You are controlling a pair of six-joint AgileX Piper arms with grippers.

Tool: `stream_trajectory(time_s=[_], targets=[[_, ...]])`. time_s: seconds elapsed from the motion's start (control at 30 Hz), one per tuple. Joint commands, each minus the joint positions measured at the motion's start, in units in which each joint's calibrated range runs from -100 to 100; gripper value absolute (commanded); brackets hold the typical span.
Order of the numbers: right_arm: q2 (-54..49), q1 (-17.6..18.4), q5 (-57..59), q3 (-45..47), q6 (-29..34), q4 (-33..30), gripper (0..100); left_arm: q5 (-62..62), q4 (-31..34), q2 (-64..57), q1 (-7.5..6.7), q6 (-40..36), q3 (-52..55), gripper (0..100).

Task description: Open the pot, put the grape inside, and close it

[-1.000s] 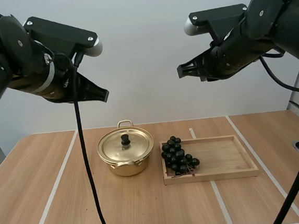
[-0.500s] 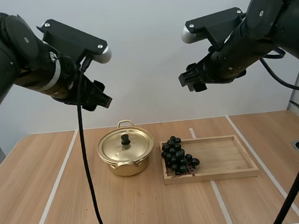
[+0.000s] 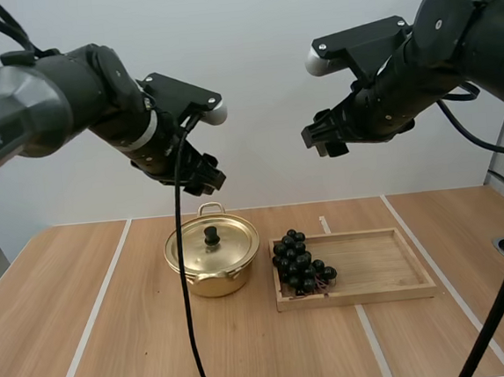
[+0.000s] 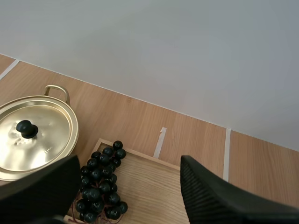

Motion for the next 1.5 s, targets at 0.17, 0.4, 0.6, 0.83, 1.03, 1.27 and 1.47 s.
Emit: stream_trajectory(time_s=[0.17,0.4,0.6,0.83,1.03,1.27,1.47], targets=[[-0.32,-0.23,0.77,-0.49,-0.38,-0.42,100,1.19,-0.21,7.92,-1.65,-2.04,-3.57,100],[-0.32,-0.23,0.91,-0.49,-0.38,-0.42,100,2.57,0.56,14.62,-1.65,-2.81,-4.09,100],[-0.32,-0.23,0.91,-0.49,-0.38,-0.42,100,3.58,0.65,19.36,-1.65,-3.38,-4.13,100],[-0.32,-0.23,1.17,-0.49,-0.38,-0.42,100,3.78,0.65,22.59,-1.65,-3.38,-4.13,100],[-0.32,-0.23,2.18,-0.49,-0.38,-0.42,100,3.91,0.68,25.27,-1.65,-4.15,-4.13,100],[-0.32,-0.23,3.01,-0.49,-0.38,-0.42,100,3.91,3.71,26.61,-1.65,-6.04,-4.13,100],[-0.32,-0.23,3.33,-0.49,-0.38,-0.42,100,3.91,4.05,26.77,-1.65,-6.35,-4.13,100]])
